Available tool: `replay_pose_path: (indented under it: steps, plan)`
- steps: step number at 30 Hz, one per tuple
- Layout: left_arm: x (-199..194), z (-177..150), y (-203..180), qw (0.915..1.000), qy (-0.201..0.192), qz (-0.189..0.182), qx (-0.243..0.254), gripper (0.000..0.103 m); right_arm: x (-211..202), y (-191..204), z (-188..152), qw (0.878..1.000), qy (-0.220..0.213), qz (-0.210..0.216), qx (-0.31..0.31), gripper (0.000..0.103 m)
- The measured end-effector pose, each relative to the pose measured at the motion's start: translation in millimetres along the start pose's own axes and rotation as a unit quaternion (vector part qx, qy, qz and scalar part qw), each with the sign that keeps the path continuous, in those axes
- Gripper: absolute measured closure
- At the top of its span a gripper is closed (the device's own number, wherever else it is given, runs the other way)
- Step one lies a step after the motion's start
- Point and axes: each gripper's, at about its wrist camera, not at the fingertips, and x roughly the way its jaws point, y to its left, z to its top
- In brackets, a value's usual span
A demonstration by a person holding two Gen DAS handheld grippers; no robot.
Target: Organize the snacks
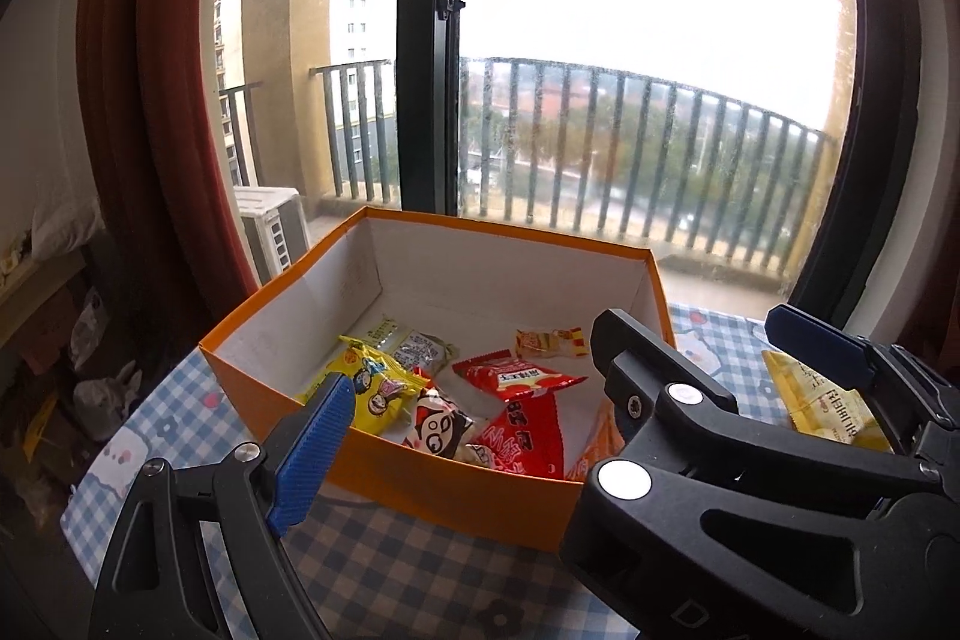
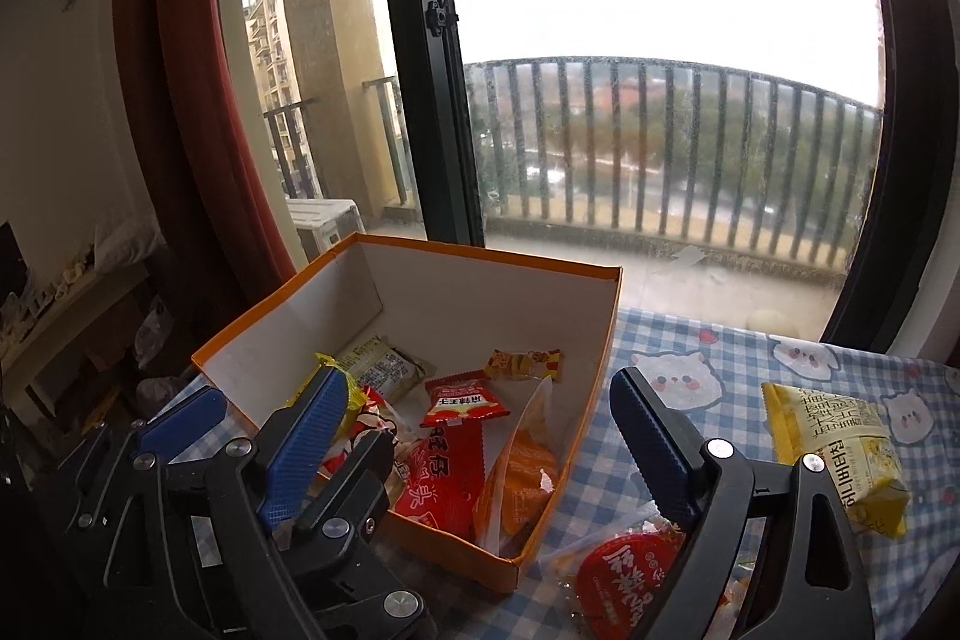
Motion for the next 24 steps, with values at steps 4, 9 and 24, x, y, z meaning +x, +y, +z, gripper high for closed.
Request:
replay_pose_path:
  steps: [4,9,24]
  plan:
    - [-7,-5,-9,0.9998,-0.002,-0.016,0.009,0.013,-14,-6,-5,1.000,-0.008,-0.017,0.002,0.010]
    - [-18,-13,-25,0.9995,-0.014,-0.021,0.020,0.013,-30,-16,-14,0.999,-0.014,-0.043,0.003,0.008]
    - [-38,-40,-86,0.9954,-0.023,-0.085,0.039,0.013,-75,-64,-44,0.996,-0.025,-0.086,-0.005,0.008]
